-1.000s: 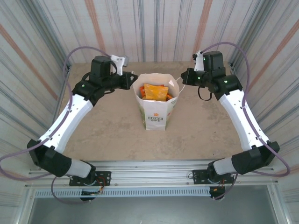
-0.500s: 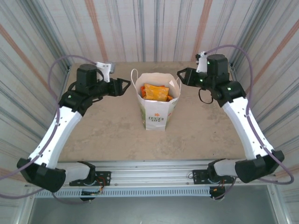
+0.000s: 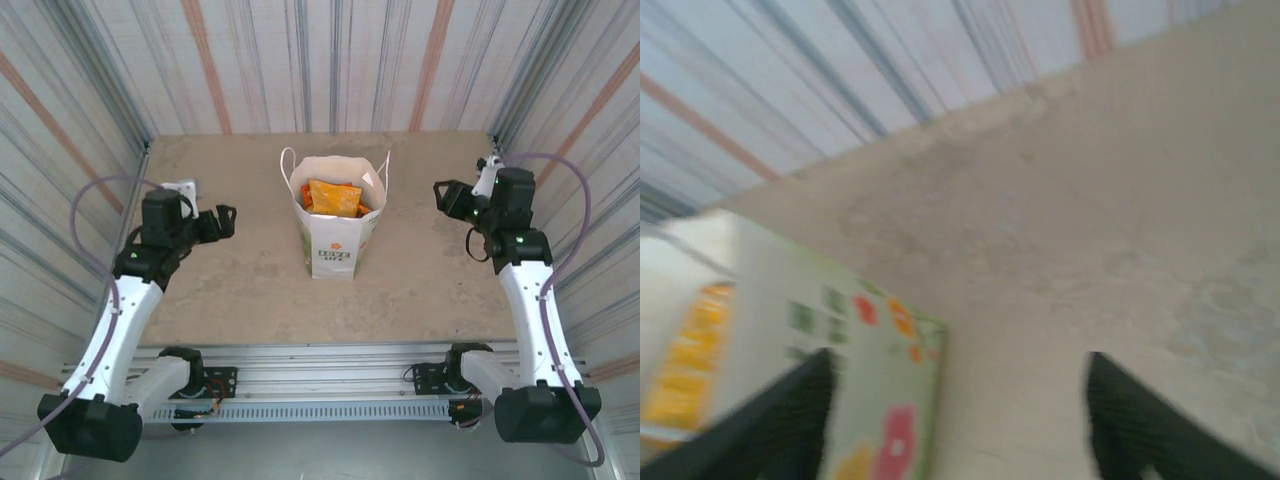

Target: Place the snacks into the paper bag

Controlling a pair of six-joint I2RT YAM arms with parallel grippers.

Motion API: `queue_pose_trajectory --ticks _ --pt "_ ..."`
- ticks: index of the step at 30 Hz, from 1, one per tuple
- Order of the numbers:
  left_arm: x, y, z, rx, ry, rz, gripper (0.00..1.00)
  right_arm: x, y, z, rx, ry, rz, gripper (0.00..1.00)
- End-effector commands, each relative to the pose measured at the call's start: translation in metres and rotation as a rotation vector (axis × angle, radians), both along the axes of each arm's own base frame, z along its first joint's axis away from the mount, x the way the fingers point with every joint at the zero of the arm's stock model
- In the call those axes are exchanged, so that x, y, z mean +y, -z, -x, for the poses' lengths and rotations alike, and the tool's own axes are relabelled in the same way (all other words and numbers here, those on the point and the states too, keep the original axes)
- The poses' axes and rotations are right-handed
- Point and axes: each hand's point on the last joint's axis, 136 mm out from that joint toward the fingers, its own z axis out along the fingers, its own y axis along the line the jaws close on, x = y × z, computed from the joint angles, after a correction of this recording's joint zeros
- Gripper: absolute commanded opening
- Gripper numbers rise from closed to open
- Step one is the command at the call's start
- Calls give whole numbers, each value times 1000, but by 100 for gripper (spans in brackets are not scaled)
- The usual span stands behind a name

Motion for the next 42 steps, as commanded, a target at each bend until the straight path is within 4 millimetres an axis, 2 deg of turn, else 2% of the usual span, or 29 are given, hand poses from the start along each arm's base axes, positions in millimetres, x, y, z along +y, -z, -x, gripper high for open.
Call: queue_pose_trajectory --ticks 1,3,9,14,18,21,23,26,28,29,31,42 --pt "30 -8 -13 -172 -136 -100 99 -7 10 -9 -87 -9 84 99" --pt "35 -2 -17 -237 -135 -158 99 -11 30 -13 -93 -4 120 99" --pt "52 45 -27 -239 -154 -345 99 -28 93 -25 -95 33 249 99" --pt "60 74 -42 -265 -187 -414 99 -32 131 -34 -123 6 341 99" --pt "54 92 -58 -305 -145 -456 99 -39 157 -42 -140 30 294 99" --pt "45 98 -69 -351 -90 -431 99 -37 156 -56 -173 8 287 99" --pt "42 109 -72 -369 -69 -431 99 -40 166 -63 -148 11 283 99" --pt "57 116 -71 -370 -140 -398 99 -39 173 -63 -167 16 300 99" --pt "65 124 -79 -275 -160 -373 99 -38 181 -57 -181 17 300 99" --pt "69 126 -84 -251 -159 -357 99 -39 177 -60 -228 31 303 99" --pt "71 124 -81 -266 -177 -351 99 -40 182 -59 -167 29 303 99" --pt "70 125 -81 -263 -171 -356 99 -46 182 -62 -165 80 329 99"
